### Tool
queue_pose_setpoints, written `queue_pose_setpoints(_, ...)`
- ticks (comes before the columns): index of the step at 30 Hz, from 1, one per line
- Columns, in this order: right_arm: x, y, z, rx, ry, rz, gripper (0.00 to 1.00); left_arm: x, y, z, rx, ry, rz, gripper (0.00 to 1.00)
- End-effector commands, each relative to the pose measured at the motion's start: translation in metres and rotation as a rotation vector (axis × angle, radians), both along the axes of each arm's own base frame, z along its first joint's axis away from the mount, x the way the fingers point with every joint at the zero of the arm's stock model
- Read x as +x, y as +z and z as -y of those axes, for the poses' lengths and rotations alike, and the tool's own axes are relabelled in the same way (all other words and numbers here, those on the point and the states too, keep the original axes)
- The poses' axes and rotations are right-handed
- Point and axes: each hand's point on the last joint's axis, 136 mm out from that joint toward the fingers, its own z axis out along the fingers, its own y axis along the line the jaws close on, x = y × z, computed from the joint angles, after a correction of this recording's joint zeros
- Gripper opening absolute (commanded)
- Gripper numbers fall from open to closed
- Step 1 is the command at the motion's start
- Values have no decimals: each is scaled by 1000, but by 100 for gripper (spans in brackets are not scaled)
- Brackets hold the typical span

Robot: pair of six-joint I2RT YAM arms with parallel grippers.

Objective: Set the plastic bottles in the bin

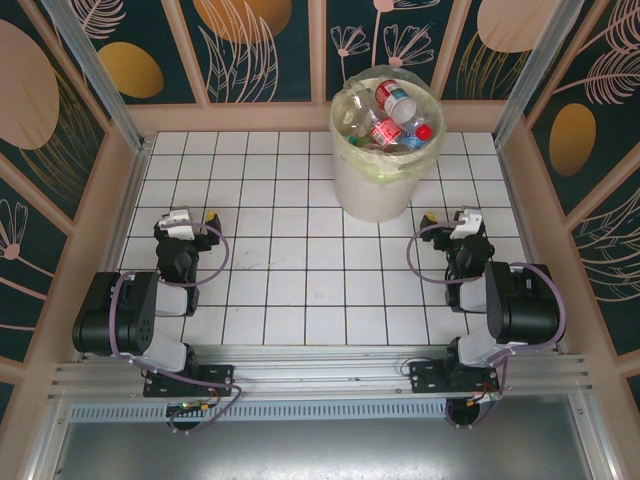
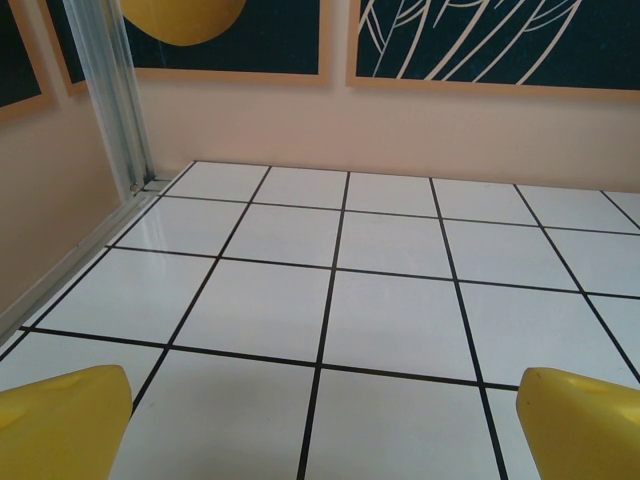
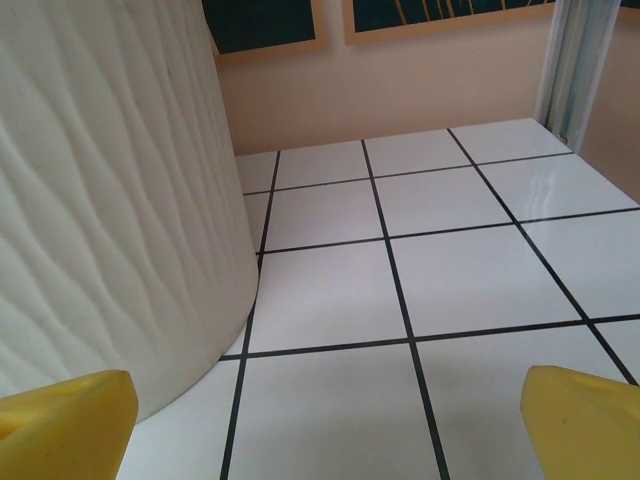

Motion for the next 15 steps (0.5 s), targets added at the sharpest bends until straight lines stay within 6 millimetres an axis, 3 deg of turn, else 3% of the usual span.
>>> queue_pose_setpoints(1,3,2,-4,1,18,6,99,2,3,-2,-16,2,13,98)
queue_pose_setpoints(15,3,2,-4,0,19,6,99,1,3,-1,-16,0,12,99)
